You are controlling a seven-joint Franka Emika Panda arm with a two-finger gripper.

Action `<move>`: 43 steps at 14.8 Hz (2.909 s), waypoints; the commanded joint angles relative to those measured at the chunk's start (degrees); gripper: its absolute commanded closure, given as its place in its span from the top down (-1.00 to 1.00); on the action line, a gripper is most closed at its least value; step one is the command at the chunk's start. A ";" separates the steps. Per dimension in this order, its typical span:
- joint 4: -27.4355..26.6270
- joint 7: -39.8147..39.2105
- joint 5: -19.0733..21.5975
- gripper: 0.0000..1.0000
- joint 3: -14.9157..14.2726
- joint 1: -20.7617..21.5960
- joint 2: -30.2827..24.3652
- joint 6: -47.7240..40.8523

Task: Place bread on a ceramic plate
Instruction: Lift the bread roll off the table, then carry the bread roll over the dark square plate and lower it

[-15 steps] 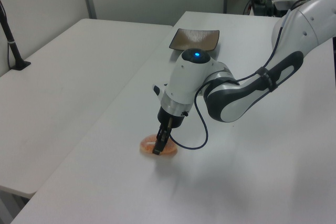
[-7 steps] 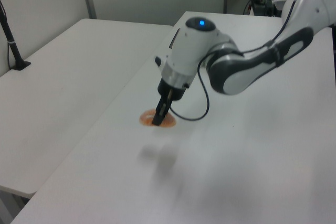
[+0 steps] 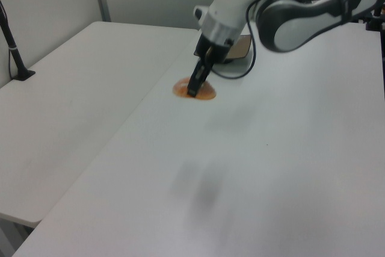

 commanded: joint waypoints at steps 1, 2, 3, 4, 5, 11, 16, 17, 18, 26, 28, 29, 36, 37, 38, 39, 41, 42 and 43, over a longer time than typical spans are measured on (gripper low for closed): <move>-7.59 -0.52 1.22 -0.64 -0.62 -2.18 -10.56 -7.54; -7.68 -1.40 1.48 -0.64 -0.62 -2.79 -11.88 -10.09; -8.38 -2.80 2.36 -0.64 -0.71 -3.67 -13.46 -12.03; -9.52 -4.81 3.84 -0.64 -0.79 -4.90 -15.22 -13.10; -10.66 -7.53 5.51 -0.64 -0.80 -6.30 -17.15 -13.98; -11.37 -28.36 11.50 -0.62 -0.97 -19.56 -20.07 -19.79; -10.93 -46.28 15.19 -0.62 -0.97 -30.20 -18.58 -19.09; -10.67 -49.36 15.89 -0.62 -0.97 -32.48 -17.97 -19.00; -9.71 -51.92 16.77 -0.62 -0.97 -34.16 -17.52 -18.82; -7.95 -56.16 17.31 -0.60 -1.06 -41.38 -6.55 3.99; -7.16 -56.07 18.18 -0.59 -1.06 -41.56 -2.60 11.29; -6.72 -56.07 18.36 -0.59 -1.06 -41.65 -0.58 14.55; -1.55 -55.72 18.27 -0.57 -0.97 -40.16 13.22 34.70; 0.38 -55.64 18.19 -0.57 -1.06 -40.07 15.16 34.88; 1.97 -55.55 18.19 -0.57 -1.06 -39.89 17.00 34.97; 3.64 -55.55 18.19 -0.57 -0.97 -39.54 18.67 35.06; 5.23 -55.63 18.01 -0.51 -1.06 -39.19 20.88 35.14; 5.50 -55.90 18.01 -0.50 -1.06 -39.19 21.41 35.14; 5.59 -55.90 18.01 -0.43 -1.06 -39.19 21.76 35.14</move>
